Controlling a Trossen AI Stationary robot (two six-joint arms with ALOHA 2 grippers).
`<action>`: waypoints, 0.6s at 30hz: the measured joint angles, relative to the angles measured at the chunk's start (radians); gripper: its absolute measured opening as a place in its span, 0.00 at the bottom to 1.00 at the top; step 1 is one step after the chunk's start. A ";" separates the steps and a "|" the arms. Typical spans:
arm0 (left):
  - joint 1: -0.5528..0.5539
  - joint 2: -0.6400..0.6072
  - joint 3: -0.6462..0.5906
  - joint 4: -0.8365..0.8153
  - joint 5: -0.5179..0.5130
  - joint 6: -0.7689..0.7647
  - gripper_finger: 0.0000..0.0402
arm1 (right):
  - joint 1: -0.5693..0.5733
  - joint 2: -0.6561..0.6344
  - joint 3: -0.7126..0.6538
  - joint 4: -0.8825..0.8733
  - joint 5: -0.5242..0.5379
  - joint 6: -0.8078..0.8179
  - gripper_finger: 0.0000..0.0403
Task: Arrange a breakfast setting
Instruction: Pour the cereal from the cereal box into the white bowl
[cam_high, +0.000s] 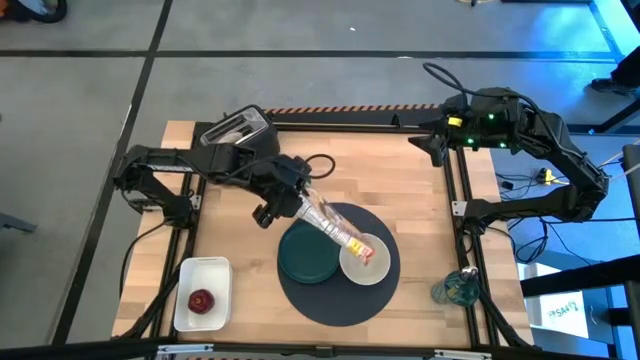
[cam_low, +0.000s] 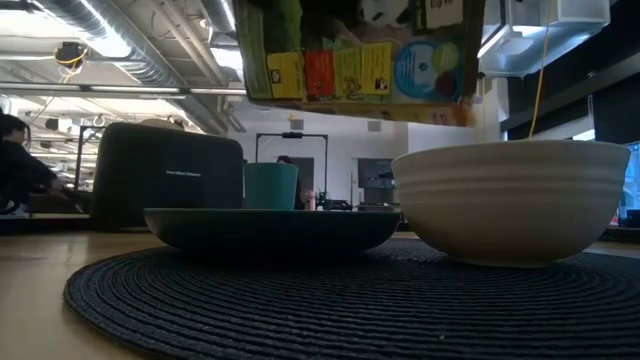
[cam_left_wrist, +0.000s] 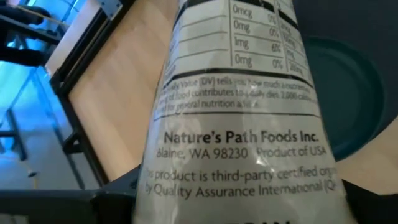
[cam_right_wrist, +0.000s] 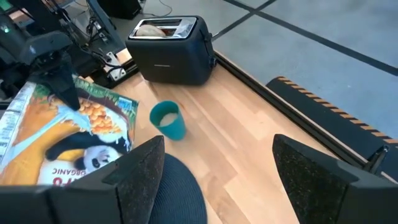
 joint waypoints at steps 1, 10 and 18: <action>-0.002 0.000 0.000 0.000 -0.005 0.000 0.51 | 0.000 0.000 0.000 0.000 0.000 -0.004 0.72; -0.038 0.000 0.000 -0.001 -0.081 0.075 0.51 | 0.000 0.000 0.000 0.001 0.003 -0.017 0.72; -0.051 0.000 0.000 -0.001 -0.134 0.127 0.51 | 0.000 0.000 0.000 0.002 0.003 -0.017 0.72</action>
